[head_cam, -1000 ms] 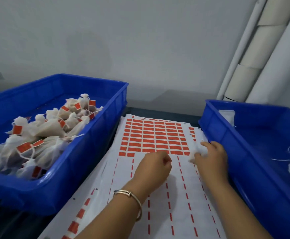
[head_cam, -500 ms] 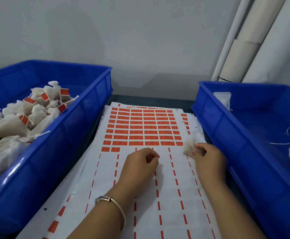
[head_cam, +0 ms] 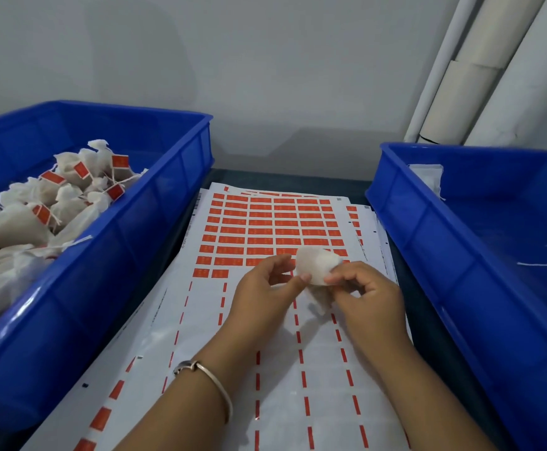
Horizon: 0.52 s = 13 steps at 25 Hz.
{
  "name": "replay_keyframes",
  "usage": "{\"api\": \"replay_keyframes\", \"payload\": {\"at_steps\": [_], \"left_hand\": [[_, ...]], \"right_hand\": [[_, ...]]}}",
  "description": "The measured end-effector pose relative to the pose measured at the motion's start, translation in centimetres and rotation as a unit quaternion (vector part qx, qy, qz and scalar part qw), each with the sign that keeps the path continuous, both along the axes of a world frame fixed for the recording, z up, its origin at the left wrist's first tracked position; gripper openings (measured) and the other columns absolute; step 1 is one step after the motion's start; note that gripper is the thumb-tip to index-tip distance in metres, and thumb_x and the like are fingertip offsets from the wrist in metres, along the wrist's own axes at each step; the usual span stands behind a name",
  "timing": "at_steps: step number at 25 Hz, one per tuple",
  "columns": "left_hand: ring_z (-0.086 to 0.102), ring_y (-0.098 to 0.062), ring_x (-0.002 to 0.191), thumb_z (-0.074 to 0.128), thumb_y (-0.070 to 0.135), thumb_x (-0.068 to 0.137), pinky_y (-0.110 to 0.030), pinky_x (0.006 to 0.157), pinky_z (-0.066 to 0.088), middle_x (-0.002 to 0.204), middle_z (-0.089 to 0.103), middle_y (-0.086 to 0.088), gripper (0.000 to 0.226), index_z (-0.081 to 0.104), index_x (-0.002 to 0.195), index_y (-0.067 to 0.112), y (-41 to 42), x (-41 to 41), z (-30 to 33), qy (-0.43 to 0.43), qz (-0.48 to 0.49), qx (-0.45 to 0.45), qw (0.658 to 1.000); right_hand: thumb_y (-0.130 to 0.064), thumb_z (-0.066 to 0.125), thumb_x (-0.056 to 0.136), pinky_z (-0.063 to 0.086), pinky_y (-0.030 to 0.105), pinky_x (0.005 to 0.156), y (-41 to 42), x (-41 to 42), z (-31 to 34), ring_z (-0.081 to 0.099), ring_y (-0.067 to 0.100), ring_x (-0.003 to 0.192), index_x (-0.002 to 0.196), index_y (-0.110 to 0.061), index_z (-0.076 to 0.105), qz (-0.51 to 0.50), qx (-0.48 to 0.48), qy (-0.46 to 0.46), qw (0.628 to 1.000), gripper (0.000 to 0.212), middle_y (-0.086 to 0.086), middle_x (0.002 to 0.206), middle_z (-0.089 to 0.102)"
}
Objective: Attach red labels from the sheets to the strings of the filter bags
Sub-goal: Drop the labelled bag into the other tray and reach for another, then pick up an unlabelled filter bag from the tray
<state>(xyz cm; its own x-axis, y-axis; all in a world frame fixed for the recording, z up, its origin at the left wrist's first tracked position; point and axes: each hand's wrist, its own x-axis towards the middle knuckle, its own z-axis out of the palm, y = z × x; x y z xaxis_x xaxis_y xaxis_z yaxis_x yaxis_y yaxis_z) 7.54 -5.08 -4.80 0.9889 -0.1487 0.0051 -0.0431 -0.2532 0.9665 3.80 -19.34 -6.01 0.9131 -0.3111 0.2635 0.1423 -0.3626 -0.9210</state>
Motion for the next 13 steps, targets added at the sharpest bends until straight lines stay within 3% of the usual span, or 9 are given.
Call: {"api": "replay_keyframes", "payload": {"at_steps": [4,9,13], "left_hand": [[0.062,0.000,0.073,0.062,0.025,0.087,-0.004,0.049,0.043,0.074,0.065,0.025,0.013,0.063,0.080,0.036,0.3,-0.4,0.3,0.015,0.006,-0.084,0.996],[0.061,-0.008,0.087,0.052,0.035,0.091,-0.011,0.055,0.046,0.088,0.065,0.020,0.015,0.066,0.085,0.031,0.2,-0.3,0.8,0.061,0.024,-0.131,0.989],[0.060,-0.007,0.090,0.052,0.035,0.090,-0.014,0.061,0.050,0.086,0.065,0.022,0.016,0.066,0.085,0.031,0.2,-0.6,0.8,0.057,-0.002,-0.146,0.988]], "right_hand": [[-0.011,0.068,0.085,0.048,0.005,0.063,0.6,-0.5,0.1,0.060,-0.006,0.093,0.081,-0.032,0.067,0.102,0.022,0.027,0.994,0.022,-0.025,0.091,0.066],[-0.029,0.058,0.091,0.049,0.007,0.063,0.1,0.0,0.8,0.057,-0.012,0.098,0.108,-0.052,0.056,0.103,0.126,0.055,0.985,0.028,-0.037,0.104,0.059],[-0.044,0.061,0.072,0.053,0.014,0.066,0.1,0.0,1.0,0.061,-0.009,0.097,0.094,-0.053,0.069,0.110,0.186,0.087,0.973,0.025,-0.033,0.104,0.064]]}}
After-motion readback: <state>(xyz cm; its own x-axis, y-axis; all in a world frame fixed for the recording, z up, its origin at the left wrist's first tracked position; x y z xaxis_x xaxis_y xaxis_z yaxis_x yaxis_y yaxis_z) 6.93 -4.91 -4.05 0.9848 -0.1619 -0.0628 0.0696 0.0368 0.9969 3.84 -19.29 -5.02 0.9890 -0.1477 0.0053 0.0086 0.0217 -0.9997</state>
